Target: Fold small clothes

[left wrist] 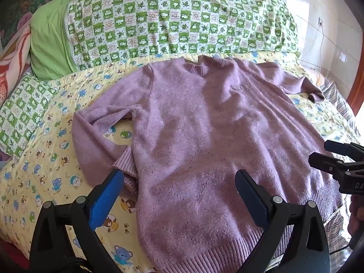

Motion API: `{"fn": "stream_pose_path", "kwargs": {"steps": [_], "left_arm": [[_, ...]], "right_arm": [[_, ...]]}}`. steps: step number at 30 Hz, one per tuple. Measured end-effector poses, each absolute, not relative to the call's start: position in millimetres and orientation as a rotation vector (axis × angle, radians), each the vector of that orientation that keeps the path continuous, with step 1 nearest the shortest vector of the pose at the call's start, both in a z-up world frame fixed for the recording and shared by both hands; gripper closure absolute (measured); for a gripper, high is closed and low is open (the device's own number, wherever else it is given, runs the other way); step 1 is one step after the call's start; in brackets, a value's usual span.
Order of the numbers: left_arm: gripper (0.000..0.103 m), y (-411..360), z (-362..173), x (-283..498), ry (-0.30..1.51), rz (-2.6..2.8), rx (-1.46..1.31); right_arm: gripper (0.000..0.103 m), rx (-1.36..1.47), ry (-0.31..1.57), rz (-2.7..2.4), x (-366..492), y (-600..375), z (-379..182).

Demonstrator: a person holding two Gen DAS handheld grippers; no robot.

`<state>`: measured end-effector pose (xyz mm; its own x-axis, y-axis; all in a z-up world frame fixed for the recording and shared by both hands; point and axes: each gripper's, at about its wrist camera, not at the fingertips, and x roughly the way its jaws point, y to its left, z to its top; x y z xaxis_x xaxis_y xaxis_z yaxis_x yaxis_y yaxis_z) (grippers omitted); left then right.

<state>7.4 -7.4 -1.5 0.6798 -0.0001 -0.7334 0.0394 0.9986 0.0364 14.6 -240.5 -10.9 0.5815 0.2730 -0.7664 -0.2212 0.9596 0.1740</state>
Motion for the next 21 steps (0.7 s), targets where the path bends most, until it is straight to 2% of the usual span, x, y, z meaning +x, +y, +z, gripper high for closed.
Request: {"fn": "stream_pose_path", "kwargs": {"steps": [16,21], "left_arm": [[0.004,-3.0,-1.7,6.5,0.82,-0.031,0.051],[0.004,-1.8,-2.6,8.6,0.822,-0.03,0.042]], "right_arm": [[0.013,0.068,0.9,0.288,12.1,-230.0,-12.0],[0.013,0.086,0.822,0.297,14.7,-239.5,-10.6]]}}
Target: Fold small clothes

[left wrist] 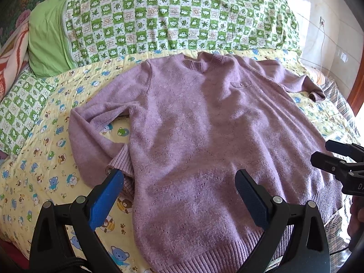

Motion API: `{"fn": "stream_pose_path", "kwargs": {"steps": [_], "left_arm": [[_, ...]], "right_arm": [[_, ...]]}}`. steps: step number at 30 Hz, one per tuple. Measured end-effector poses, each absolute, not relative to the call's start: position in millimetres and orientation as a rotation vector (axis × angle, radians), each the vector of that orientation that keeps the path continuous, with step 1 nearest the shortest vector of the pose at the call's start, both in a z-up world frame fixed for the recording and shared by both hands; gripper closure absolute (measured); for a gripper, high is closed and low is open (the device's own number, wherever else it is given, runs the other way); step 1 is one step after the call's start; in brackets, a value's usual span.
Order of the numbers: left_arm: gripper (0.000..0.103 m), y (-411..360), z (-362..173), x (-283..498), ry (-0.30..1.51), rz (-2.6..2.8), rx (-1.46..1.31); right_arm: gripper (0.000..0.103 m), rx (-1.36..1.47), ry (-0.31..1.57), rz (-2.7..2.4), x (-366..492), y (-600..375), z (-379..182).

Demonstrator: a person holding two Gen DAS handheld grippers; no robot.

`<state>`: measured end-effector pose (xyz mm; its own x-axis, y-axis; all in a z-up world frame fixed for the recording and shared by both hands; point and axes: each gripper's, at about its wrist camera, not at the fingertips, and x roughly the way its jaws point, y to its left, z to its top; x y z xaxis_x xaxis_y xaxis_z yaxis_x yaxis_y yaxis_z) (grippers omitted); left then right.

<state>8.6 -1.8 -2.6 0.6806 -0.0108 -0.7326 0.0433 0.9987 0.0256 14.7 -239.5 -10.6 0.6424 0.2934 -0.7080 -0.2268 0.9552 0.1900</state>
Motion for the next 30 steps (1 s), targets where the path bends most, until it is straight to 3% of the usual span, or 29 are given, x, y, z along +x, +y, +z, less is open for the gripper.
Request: {"fn": "stream_pose_path", "kwargs": {"steps": [30], "left_arm": [[0.004,-9.3,-17.0,44.2,0.941,-0.015,0.039]], "right_arm": [[0.013,0.067,0.887,0.234,41.8,-263.0,-15.2]]}}
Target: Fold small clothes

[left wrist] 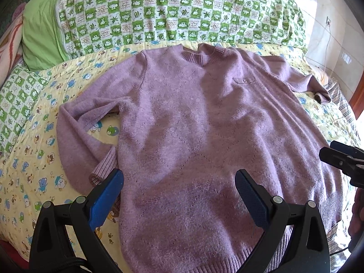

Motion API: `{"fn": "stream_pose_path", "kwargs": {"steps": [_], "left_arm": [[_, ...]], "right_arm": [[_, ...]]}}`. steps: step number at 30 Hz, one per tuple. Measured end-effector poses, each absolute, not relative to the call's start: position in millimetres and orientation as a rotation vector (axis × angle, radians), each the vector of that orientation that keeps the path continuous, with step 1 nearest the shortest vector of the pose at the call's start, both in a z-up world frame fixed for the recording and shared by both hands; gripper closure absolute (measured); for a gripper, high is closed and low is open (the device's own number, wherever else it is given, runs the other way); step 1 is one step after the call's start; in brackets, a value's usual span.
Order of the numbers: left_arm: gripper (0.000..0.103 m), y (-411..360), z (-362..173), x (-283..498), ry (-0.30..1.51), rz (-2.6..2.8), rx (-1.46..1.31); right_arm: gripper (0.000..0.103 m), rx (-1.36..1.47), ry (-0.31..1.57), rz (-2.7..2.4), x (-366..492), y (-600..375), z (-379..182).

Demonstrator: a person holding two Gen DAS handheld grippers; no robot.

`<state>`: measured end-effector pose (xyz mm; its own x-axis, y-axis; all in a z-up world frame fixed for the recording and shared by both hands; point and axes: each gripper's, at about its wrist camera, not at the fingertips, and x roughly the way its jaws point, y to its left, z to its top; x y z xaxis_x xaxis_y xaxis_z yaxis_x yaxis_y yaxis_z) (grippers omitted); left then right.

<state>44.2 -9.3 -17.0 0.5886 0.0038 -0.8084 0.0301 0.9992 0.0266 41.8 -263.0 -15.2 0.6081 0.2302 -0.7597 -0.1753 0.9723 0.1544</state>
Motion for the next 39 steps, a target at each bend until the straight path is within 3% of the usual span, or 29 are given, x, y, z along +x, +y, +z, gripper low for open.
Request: {"fn": "stream_pose_path", "kwargs": {"steps": [17,23,39], "left_arm": [[0.004,-9.5,-17.9,128.9,0.947,0.008,0.044],[0.004,-3.7,-15.4,170.9,0.937,0.038,0.045],[0.004,17.1,-43.0,280.1,0.965,0.119,0.008]], "right_arm": [[0.013,0.292,0.918,0.069,102.8,-357.6,-21.5],[0.013,0.494,0.9,-0.035,137.1,-423.6,-27.9],[0.015,1.146,0.643,-0.238,245.1,-588.9,-66.8]]}}
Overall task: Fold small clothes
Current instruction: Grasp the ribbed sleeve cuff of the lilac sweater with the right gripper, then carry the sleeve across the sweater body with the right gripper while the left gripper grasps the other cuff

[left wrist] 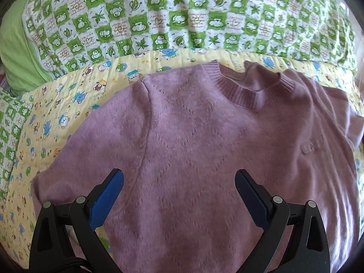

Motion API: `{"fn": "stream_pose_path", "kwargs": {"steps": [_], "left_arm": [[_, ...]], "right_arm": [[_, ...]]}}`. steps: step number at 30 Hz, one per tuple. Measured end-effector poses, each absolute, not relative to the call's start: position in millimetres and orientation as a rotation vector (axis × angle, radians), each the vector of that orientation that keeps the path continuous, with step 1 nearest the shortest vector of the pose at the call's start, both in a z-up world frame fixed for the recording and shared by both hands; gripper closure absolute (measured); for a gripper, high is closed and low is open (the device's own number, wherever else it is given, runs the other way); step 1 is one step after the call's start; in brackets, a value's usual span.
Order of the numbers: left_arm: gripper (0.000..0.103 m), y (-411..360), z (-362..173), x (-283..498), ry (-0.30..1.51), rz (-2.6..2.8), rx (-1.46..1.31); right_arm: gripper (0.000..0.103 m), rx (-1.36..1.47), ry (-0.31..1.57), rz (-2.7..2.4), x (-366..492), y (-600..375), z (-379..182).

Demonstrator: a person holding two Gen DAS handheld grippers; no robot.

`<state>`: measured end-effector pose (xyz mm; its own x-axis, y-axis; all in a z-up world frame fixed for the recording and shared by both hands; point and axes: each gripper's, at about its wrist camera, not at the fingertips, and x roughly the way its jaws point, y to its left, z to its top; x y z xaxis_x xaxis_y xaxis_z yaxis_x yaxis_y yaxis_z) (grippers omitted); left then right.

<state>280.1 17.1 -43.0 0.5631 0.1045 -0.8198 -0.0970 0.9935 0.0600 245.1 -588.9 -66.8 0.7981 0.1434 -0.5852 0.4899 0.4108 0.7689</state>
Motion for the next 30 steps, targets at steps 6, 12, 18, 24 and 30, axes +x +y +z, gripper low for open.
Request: {"fn": "stream_pose_path", "kwargs": {"steps": [6,12,18,24,30], "left_arm": [[0.004,31.0,-54.8,303.2,0.989,0.151,-0.043],[0.004,41.3,-65.8,304.4,1.014,0.17,-0.051],[0.004,61.1,-60.8,291.6,1.009,0.195,-0.127],[0.004,82.5,-51.1,274.2,0.996,0.194,-0.187],[0.004,90.7,-46.7,269.7,1.008,0.138,-0.284]], "right_arm": [[0.077,1.203,0.664,-0.318,264.4,-617.5,-86.1],[0.094,0.776,0.575,-0.285,281.2,-575.1,-10.6],[0.094,0.35,0.491,0.115,300.6,-420.6,62.9],[0.094,0.013,0.589,0.558,288.6,-237.1,37.0],[0.081,-0.058,0.821,0.746,282.3,-160.8,-30.1]]}}
